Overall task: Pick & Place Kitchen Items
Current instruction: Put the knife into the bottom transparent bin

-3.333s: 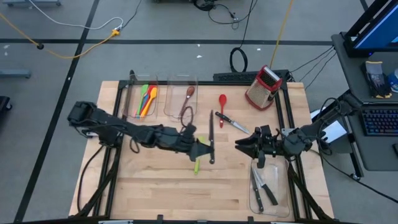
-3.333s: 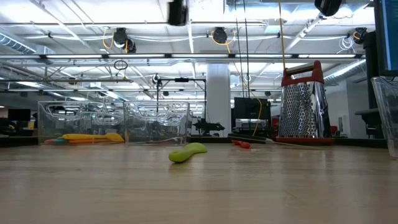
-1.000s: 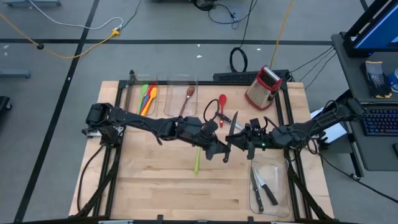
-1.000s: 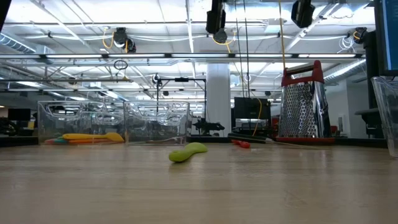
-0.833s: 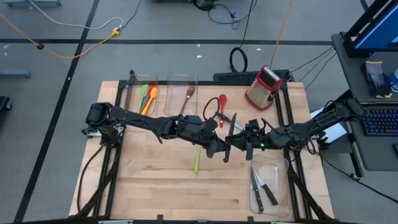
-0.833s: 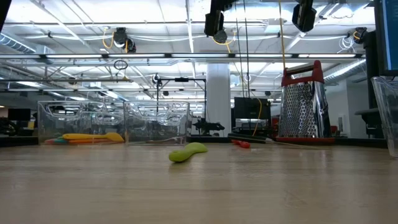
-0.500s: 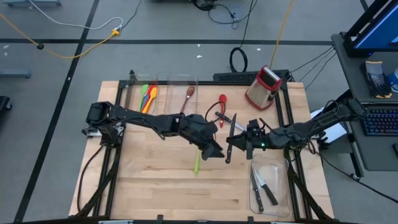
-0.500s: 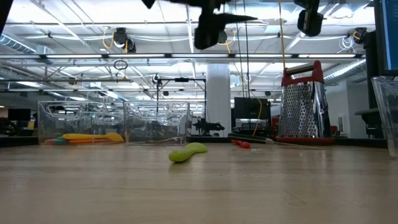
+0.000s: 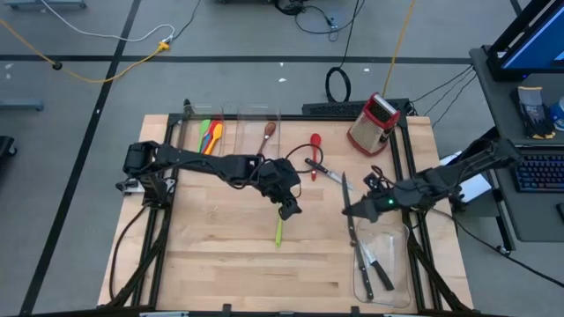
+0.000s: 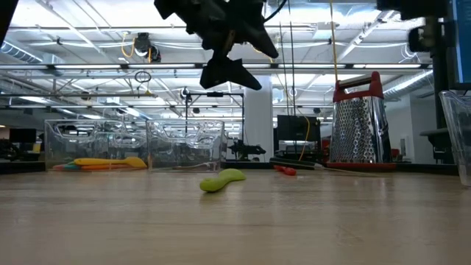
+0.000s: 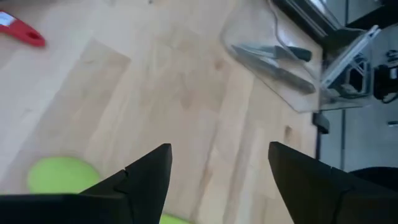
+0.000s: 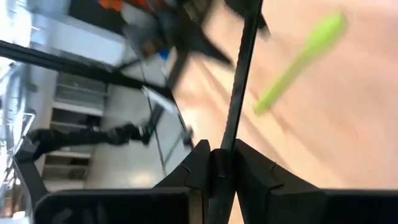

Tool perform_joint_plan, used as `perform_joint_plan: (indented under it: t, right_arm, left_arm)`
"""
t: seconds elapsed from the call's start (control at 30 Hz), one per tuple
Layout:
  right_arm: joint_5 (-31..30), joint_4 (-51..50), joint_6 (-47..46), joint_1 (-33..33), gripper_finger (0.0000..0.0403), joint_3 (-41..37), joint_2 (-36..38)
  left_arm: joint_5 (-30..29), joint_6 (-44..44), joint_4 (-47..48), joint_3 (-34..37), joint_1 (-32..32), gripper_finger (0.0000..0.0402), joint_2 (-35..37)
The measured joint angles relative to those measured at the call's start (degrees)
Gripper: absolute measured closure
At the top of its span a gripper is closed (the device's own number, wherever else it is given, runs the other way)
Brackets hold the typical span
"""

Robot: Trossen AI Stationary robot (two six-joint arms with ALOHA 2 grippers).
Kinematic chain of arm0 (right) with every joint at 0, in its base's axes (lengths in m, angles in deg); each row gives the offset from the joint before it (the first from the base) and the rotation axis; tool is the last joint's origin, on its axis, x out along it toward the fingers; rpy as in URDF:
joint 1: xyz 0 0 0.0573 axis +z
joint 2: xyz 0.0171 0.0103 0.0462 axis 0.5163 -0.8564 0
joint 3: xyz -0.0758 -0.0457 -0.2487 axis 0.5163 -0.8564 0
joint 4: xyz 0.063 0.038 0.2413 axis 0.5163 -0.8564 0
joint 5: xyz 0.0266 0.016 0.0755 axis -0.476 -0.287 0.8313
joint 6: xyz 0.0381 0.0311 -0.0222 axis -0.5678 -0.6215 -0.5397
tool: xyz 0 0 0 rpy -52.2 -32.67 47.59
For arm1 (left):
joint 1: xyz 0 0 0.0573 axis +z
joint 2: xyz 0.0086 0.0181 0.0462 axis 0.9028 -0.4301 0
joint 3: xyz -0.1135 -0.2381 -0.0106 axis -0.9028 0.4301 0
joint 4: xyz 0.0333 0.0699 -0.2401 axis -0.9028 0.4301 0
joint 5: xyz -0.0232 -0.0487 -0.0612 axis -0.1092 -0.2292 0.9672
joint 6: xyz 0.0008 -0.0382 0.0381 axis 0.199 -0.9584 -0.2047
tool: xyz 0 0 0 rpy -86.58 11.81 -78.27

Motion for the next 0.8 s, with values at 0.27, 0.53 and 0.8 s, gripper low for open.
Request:
perform_joint_plan:
  t: [0.27, 0.53, 0.8]
  right_arm:
    - [12.7, -9.6, -16.4, 4.8, 0.0364, 0.0, 3.3]
    - [16.1, -11.2, -30.9, 13.7, 0.0364, 0.0, 2.2]
    - [15.2, -13.4, -44.6, 23.6, 0.0364, 0.0, -3.1]
  left_arm:
    - [-0.5, 1.6, -0.4, 0.0, 2.5, 0.0142, 0.0]
    - [-0.5, 4.0, -3.4, 0.0, 4.5, 0.0142, 0.0]
    - [-1.6, 6.3, -8.0, 0.0, 5.4, 0.0142, 0.0]
